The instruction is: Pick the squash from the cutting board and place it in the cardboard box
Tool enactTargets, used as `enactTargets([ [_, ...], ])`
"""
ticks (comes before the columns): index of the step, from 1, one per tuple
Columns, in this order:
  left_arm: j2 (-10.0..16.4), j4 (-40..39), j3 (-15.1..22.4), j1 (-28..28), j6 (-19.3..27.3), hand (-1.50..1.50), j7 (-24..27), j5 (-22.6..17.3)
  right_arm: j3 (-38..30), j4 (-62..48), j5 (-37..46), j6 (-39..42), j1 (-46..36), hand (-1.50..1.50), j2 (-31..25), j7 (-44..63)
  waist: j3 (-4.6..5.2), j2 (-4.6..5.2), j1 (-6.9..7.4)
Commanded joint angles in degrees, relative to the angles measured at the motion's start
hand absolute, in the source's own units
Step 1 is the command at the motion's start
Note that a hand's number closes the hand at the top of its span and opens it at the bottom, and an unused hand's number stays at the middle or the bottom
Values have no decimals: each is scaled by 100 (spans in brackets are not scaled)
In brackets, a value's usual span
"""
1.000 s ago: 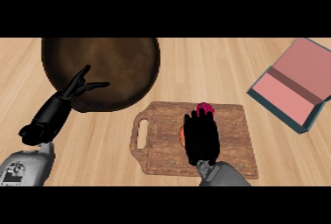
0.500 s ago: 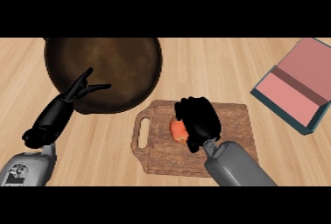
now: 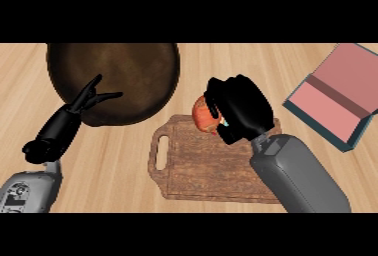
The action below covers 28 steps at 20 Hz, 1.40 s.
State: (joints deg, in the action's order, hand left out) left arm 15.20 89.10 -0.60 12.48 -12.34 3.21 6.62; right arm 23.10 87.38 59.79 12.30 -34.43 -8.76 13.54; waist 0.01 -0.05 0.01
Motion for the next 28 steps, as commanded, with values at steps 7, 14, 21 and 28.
enactTargets([
  [7, 109, 199, -166, -26, -135, 0, -164, -136, -1897, 675, -190, -320, -565, 150, 90, 1400, -3, -18, 11],
  [14, -32, -211, -70, -23, -96, 0, 248, 65, -3233, -299, -650, -464, -1074, 150, -729, 1038, 0, 22, 33],
  [21, -97, -413, -135, 241, -65, 0, 174, 92, -3708, -1760, -740, -249, -1087, 150, -1963, -53, -1, 44, 14],
  [28, -319, -58, 131, -109, 70, 0, 110, 282, -3612, -3140, -898, 1045, -1334, 150, -2377, -246, 0, 21, 60],
])
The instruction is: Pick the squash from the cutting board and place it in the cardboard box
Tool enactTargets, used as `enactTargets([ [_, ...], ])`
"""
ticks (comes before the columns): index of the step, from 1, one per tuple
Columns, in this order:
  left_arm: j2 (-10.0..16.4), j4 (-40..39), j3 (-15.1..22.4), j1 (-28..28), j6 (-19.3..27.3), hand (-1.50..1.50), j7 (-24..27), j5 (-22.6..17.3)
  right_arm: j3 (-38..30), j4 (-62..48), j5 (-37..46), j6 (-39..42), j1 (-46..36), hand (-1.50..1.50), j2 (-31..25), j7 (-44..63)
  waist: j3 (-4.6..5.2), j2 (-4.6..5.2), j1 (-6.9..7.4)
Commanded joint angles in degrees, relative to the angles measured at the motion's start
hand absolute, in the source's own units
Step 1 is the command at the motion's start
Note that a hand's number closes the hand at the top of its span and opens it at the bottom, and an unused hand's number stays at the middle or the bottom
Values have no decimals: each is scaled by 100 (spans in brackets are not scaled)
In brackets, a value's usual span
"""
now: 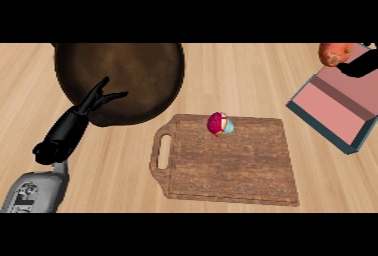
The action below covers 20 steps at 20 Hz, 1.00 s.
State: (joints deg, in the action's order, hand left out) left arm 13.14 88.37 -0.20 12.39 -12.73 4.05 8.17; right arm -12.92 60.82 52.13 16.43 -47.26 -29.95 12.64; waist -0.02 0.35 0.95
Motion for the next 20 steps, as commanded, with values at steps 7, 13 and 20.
enactTargets([
  [7, 173, -36, -207, 203, -248, 0, 2, -161, 95, -2117, 137, 917, -196, 150, -997, -1152, -1, 11, 43],
  [13, -69, -367, -68, 75, 43, 0, 313, 171, 116, -2502, -151, 1162, -209, -150, -895, -2360, 0, 1, -28],
  [20, 22, -93, -217, 1, -75, 0, 49, -47, -1738, -2628, -1893, 645, -699, -150, -631, -2854, -19, -61, -74],
])
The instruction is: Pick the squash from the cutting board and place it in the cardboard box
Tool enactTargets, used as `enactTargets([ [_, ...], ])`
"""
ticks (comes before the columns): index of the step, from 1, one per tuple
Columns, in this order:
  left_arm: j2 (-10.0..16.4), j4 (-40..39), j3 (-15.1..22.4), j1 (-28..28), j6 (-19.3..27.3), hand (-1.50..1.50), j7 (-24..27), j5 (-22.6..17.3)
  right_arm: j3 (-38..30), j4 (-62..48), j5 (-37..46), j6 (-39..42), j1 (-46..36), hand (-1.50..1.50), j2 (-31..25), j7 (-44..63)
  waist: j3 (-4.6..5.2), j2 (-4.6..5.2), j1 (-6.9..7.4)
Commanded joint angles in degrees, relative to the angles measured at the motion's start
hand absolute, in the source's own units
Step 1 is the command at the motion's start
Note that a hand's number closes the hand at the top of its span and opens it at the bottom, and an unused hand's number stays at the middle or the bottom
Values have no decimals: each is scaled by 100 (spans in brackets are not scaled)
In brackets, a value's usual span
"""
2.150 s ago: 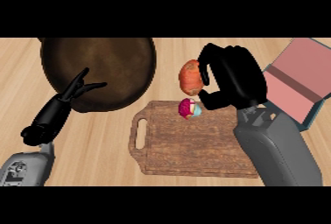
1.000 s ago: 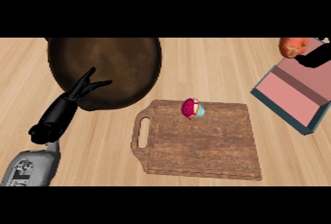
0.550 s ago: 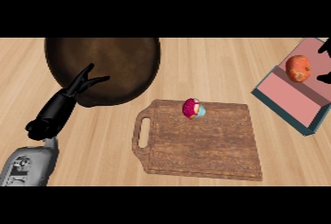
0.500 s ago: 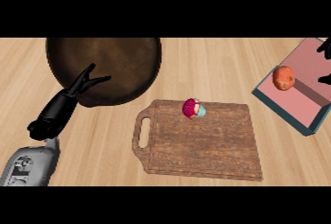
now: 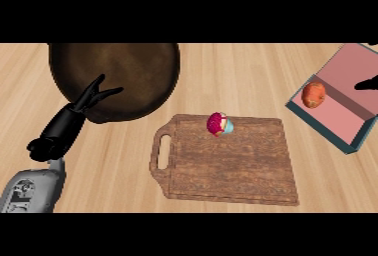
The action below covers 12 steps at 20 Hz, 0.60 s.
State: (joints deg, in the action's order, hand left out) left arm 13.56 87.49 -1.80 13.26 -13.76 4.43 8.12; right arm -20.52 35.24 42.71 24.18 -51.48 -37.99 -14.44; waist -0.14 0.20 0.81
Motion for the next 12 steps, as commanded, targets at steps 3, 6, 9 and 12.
enactTargets([
  [3, 71, 98, -61, 67, -31, 0, -68, -32, -1939, -481, -1769, -306, -429, -150, 264, 160, -15, -12, -24],
  [6, -129, 106, 114, 55, 173, 0, -77, 169, -2486, -830, -2227, -310, -617, -150, 57, 695, 1, 1, -33],
  [9, 90, 1, -82, 218, -89, 0, -94, -38, -2761, -1149, -2392, -598, -371, -150, -208, 589, 1, 39, 18],
  [12, -178, 31, 194, -82, 76, 0, 123, 176, -2879, -1401, -2450, -586, -152, -150, -757, 132, -3, 68, 89],
])
